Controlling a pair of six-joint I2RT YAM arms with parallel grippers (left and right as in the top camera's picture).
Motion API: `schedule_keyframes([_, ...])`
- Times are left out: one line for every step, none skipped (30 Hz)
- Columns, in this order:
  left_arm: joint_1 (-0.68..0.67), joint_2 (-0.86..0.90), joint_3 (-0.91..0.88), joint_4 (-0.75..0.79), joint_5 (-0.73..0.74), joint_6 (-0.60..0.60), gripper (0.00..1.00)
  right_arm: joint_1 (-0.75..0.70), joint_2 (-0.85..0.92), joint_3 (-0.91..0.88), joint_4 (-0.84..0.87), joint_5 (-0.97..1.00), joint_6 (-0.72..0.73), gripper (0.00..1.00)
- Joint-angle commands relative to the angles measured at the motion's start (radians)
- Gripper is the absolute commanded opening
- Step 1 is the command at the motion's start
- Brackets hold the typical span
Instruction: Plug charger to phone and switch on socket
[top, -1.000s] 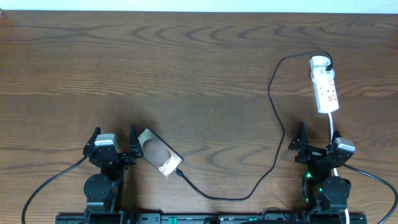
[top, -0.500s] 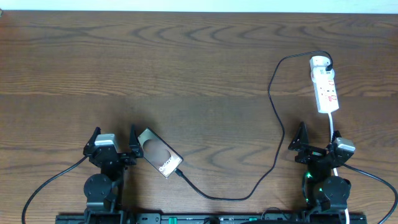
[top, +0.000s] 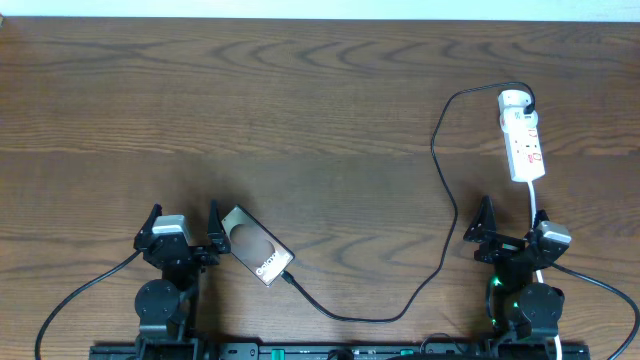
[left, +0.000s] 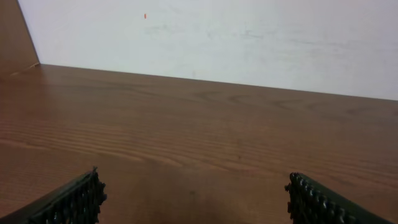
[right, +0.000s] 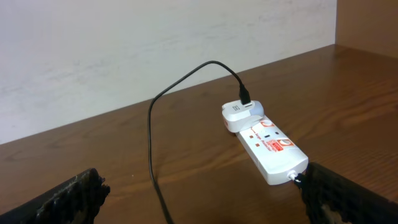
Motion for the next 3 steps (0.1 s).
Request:
schedule_keyframes([0.005, -0.005, -0.017, -0.044, -0.01, 0.013, 0.93, 0.011, -0.007, -0.001, -0.004, 0.005, -0.013, 0.99])
schedule_keyframes([0.005, -0.005, -0.017, -0.044, -0.01, 0.013, 0.92, 0.011, -0.007, -0.001, -0.004, 0.005, -0.013, 0.99])
schedule_keyframes([0.005, -0.005, -0.017, -0.044, -0.01, 0.013, 0.92, 0.011, -0.007, -0.001, -0.004, 0.005, -0.013, 0.99])
